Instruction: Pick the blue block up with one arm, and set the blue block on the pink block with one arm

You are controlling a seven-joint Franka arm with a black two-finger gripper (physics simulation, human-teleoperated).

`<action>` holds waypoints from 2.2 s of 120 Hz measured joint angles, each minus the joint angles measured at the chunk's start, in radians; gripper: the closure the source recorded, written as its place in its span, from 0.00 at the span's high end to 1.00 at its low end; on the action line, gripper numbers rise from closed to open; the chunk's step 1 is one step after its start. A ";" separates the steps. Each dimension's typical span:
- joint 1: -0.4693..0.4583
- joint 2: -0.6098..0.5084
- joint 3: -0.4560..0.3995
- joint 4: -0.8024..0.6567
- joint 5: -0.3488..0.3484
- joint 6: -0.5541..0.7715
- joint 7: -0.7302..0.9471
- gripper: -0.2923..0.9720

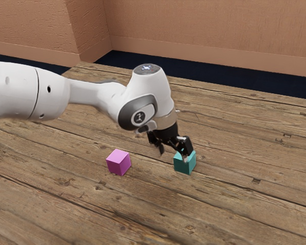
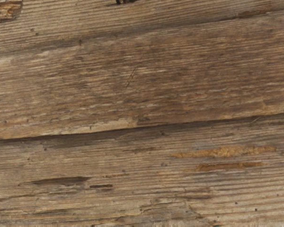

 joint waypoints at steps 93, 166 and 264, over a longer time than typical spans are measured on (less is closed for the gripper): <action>-0.003 0.210 0.008 0.251 -0.011 -0.177 0.001 0.77; -0.003 0.341 0.012 0.408 0.040 -0.225 0.005 0.77; -0.006 0.418 0.004 0.504 0.090 -0.221 0.045 0.77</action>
